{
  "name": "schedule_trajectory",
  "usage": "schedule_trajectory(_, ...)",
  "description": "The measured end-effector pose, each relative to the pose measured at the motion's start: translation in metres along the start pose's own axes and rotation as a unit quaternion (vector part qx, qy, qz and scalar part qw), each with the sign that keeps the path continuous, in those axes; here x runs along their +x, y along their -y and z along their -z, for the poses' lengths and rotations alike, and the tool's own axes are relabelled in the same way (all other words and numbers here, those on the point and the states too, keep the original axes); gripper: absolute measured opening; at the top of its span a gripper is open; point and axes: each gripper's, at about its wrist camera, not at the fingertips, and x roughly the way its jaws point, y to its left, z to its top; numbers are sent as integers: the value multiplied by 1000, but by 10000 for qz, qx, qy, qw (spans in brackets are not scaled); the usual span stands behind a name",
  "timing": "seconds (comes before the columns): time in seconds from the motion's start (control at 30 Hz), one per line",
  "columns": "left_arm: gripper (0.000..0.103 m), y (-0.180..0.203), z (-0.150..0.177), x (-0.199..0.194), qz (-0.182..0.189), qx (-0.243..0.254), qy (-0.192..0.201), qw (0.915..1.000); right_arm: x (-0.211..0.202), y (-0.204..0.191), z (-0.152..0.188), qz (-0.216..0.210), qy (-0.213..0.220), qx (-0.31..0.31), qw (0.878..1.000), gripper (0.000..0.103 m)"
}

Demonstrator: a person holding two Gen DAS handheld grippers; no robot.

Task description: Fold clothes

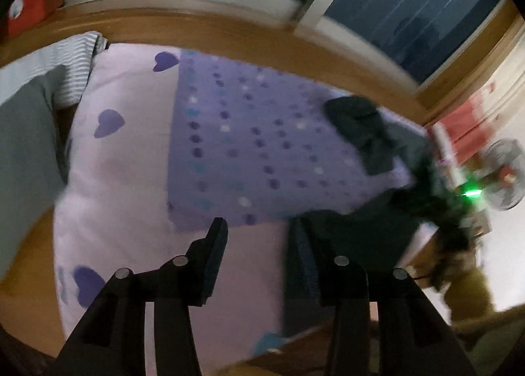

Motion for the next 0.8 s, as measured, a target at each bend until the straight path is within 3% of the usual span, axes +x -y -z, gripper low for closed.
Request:
schedule_trajectory(0.13, 44, 7, -12, 31, 154, 309, -213, 9992, 5, -6, -21, 269, 79, -113, 9995, 65)
schedule_trajectory(0.33, 44, 36, -25, 65, 14, 720, -465, 9963, 69, 10, -39, 595, -378, -187, 9973, 65)
schedule_trajectory(0.4, 44, 41, -27, 71, -72, 842, -544, 9949, 89, 15, -40, 450, -608, -68, 9971, 61)
schedule_trajectory(0.43, 44, 42, -28, 71, -137, 881, -549, 9945, 95, 15, -39, 262, -722, 52, 9970, 52)
schedule_trajectory(0.47, 44, 43, -29, 72, -202, 921, -553, 9940, 93, 10, -40, 93, -740, 87, 9972, 24)
schedule_trajectory(0.5, 44, 44, -29, 73, -267, 961, -558, 9934, 91, 5, -41, -76, -758, 123, 9970, 7)
schedule_trajectory(0.6, 44, 35, -34, 70, -223, 849, -539, 9947, 72, -21, -48, -666, -603, 71, 9959, 7)
schedule_trajectory(0.8, 44, 14, -53, 63, -98, 748, -370, 9965, 33, -127, -56, -1647, -288, -543, 9844, 7)
